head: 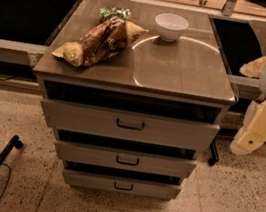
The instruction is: Open top drawer
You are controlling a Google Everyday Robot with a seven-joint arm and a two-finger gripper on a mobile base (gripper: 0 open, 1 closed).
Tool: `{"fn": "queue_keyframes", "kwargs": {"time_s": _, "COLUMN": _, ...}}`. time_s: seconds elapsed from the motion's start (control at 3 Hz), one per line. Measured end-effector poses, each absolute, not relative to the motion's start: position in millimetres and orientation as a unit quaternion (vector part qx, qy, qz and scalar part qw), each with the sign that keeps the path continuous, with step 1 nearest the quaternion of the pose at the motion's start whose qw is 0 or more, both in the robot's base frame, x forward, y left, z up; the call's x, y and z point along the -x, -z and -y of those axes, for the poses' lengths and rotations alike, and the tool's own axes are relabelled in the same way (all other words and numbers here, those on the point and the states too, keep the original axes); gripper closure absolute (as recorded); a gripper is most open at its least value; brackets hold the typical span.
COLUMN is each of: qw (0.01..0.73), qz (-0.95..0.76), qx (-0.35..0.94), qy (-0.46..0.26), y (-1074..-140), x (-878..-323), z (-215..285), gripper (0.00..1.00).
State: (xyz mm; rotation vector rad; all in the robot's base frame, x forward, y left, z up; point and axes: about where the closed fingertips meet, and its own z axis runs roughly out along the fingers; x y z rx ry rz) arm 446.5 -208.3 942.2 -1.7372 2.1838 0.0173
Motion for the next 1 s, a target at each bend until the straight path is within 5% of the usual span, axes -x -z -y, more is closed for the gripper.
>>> {"fn": "queue_keyframes", "kwargs": {"time_s": 1.0, "qw": 0.16, "qz": -0.759, "qx": 0.628, "qy": -0.069, "y": -863.2, "x": -460.7, "z": 197.0, "gripper": 0.0}}
